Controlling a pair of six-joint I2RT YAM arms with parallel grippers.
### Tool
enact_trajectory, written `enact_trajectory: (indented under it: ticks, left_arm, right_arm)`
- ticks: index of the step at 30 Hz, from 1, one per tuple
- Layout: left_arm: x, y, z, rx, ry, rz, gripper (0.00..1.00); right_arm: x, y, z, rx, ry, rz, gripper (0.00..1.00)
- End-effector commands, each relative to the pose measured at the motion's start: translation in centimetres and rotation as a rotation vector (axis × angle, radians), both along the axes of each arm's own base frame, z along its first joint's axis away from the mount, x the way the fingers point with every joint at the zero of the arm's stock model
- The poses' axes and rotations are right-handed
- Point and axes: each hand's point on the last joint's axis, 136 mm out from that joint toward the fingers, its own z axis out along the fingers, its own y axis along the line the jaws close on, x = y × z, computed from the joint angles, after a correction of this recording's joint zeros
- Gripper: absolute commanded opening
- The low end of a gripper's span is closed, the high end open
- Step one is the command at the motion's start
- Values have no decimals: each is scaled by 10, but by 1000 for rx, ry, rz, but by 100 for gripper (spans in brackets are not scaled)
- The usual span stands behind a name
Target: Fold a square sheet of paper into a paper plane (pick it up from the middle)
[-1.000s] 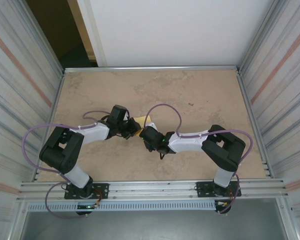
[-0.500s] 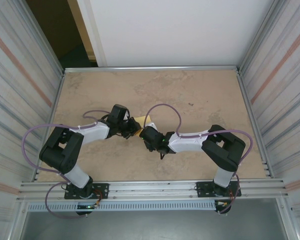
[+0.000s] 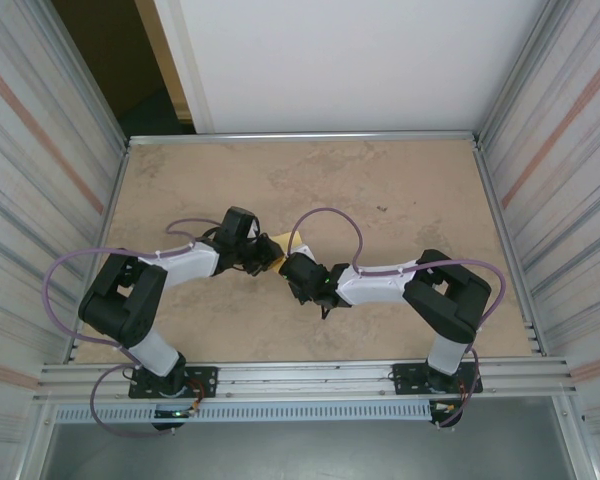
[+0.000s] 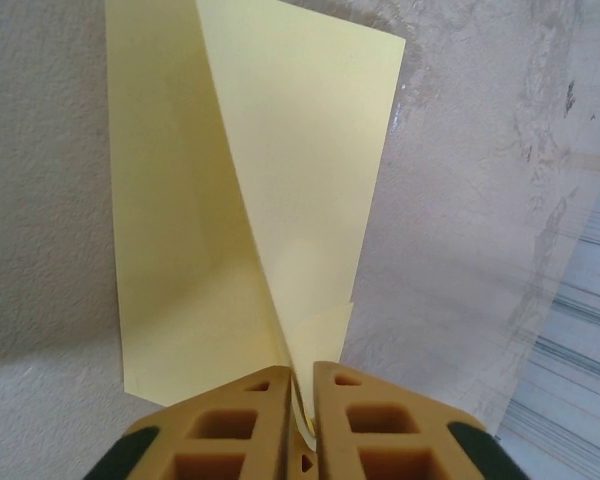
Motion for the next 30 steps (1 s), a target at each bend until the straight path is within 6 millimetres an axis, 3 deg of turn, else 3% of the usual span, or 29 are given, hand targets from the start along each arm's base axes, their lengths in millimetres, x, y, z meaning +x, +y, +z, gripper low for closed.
enact_trajectory:
  ticks: [1,8,14,18,30]
  left_arm:
    - [7,3,13,5,-33,-5,22]
    - [20,40,39,11,-105,63,40]
    - [15,59,48,2,-163,100,44]
    - [9,53,44,-55,-187,80,44]
    - [-7,6,27,-138,-233,-81,49]
  right_arm:
    - [-7,-4,-4,-6,36,32,11]
    - [-12,6,1,176,195,53,6]
    - [-12,13,8,359,324,41,5]
    - [-12,19,11,472,410,41,5]
    - [-3,19,12,707,532,19,4]
